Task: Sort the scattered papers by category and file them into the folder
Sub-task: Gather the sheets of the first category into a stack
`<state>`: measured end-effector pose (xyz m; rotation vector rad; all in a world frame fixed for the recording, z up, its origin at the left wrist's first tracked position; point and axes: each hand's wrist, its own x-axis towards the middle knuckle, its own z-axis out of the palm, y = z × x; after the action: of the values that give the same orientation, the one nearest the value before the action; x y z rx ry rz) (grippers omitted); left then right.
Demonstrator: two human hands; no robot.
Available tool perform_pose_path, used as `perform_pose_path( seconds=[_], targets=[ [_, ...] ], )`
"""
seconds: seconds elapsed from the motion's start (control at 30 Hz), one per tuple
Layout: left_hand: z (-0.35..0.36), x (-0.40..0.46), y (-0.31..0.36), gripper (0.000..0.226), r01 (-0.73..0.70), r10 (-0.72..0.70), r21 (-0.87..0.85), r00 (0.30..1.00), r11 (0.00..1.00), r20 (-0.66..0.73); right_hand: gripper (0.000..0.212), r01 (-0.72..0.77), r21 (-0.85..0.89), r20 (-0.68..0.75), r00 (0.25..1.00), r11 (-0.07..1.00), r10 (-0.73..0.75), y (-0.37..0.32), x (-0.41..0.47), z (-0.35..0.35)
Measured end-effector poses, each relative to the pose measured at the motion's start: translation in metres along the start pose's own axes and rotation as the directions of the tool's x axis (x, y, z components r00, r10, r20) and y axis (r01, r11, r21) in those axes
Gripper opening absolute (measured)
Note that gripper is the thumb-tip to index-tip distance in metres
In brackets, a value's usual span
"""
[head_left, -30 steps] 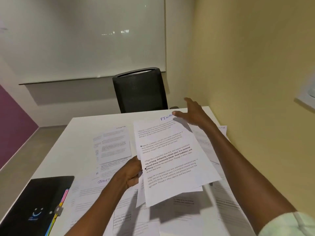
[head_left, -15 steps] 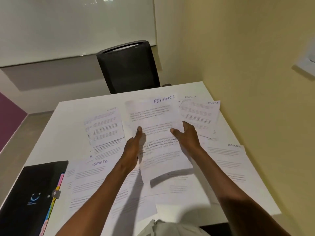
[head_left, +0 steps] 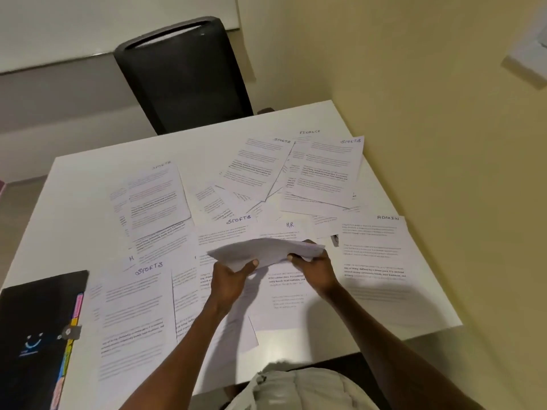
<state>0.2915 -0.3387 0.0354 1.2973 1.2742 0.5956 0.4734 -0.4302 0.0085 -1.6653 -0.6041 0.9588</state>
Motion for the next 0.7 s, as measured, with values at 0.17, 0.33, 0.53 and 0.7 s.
perform_pose_path(
  seconds=[0.17, 0.33, 0.53, 0.7],
  targets=[
    [0.009, 0.014, 0.004, 0.038, -0.023, 0.024, 0.046, 1.0, 0.999, -0.019, 0.027, -0.016, 0.048, -0.032, 0.999, 0.999, 0.017, 0.003, 0.012, 0.0],
    [0.01, 0.032, 0.02, 0.035, -0.106, 0.11, 0.131, 0.994, 0.986, -0.025, 0.033, 0.045, -0.082, -0.018, 0.999, 0.996, -0.047, -0.005, 0.034, -0.003],
    [-0.008, 0.055, 0.043, 0.032, -0.157, 0.164, 0.146, 0.986, 0.977, -0.041, 0.041, -0.032, -0.526, -0.314, 0.936, 0.85, -0.159, 0.035, 0.064, -0.066],
    [-0.032, 0.069, 0.041, 0.037, -0.095, 0.099, 0.051, 0.992, 0.994, -0.081, 0.063, -0.365, -0.801, -0.345, 0.929, 0.474, 0.131, 0.063, 0.058, -0.113]
  ],
)
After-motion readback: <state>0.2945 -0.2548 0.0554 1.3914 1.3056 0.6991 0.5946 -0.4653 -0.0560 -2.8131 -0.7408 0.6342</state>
